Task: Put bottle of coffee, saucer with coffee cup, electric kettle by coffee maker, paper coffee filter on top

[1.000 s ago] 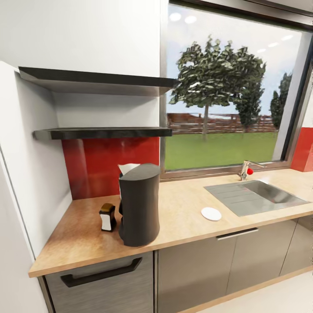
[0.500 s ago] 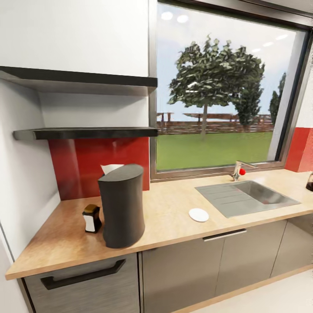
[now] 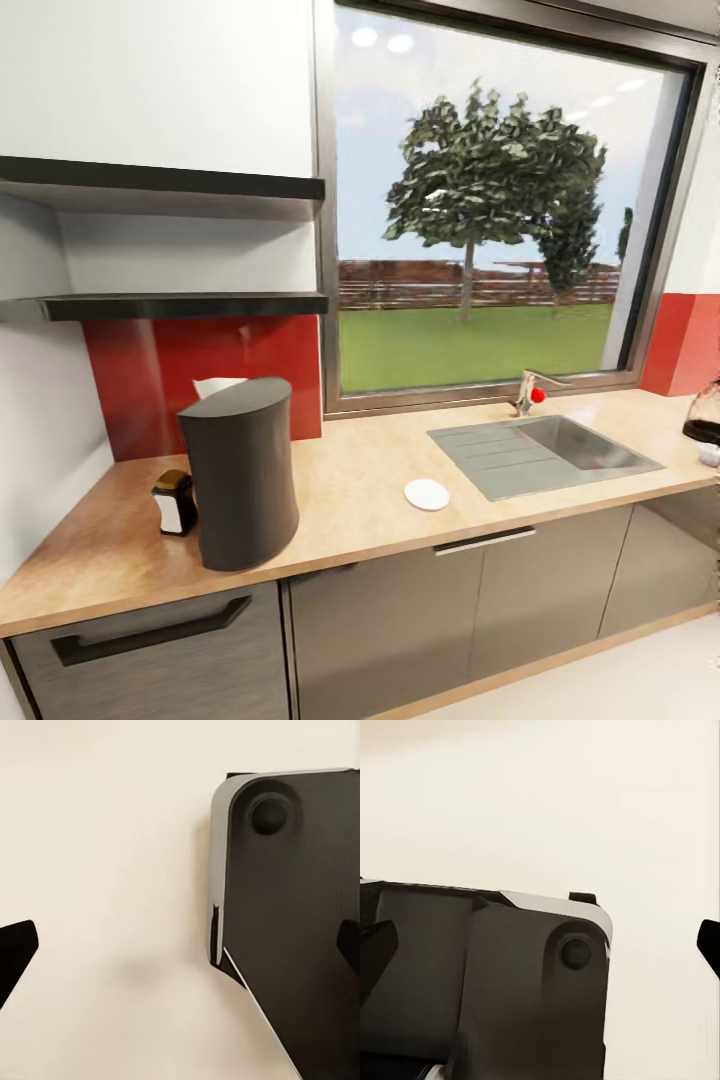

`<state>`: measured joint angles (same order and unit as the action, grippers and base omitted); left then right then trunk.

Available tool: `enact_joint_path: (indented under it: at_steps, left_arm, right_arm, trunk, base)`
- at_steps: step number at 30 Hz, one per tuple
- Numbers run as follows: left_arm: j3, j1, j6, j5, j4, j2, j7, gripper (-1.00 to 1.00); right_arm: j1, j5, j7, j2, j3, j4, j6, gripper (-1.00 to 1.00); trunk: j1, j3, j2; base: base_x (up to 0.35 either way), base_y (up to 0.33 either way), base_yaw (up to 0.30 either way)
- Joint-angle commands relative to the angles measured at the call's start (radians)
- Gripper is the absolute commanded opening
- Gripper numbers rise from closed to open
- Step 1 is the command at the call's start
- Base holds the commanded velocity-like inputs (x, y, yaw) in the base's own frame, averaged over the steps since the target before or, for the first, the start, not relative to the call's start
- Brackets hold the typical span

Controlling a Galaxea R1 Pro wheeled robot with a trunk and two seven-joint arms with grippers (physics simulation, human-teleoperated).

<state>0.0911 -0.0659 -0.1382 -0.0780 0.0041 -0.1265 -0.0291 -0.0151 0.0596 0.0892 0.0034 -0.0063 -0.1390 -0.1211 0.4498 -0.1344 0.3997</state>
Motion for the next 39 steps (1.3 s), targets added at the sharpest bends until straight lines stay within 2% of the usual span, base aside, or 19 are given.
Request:
enact_joint_path:
  at_steps: [1,6,19,28,39]
  left_arm:
    - [0.009,0.0,-0.005,-0.008,0.0,0.001,0.004,1.0]
    - [0.009,0.001,-0.006,-0.007,0.0,0.007,0.021,1.0]
    - [0.009,0.003,-0.008,-0.007,-0.001,0.026,0.023,1.0]
    - [0.009,0.003,-0.004,-0.003,0.0,0.026,0.024,1.0]
    - [0.009,0.004,0.0,-0.005,0.0,0.023,0.026,1.0]
  right_arm:
    - [0.0,0.006,0.001,0.0,-0.001,0.001,-0.003,1.0]
    - [0.0,0.006,0.001,0.0,-0.001,0.001,-0.003,1.0]
    - [0.0,0.006,0.001,0.0,-0.001,0.001,-0.003,1.0]
    - [0.0,0.005,0.001,0.0,-0.001,0.0,-0.003,1.0]
    - [0.0,0.006,0.001,-0.003,0.0,-0.001,-0.006,1.0]
  trunk:
    - [0.0,0.0,0.0]
    - [0.0,0.0,0.0]
    - [0.0,0.0,0.0]
    - [0.0,0.0,0.0]
    - [0.0,0.0,0.0]
  base:
    - [0.0,-0.275,0.0]
    - [0.005,-0.275,0.078]
    - [0.066,-0.275,0.271]
    - [0.003,-0.279,0.272]
    - [0.0,-0.287,0.047]
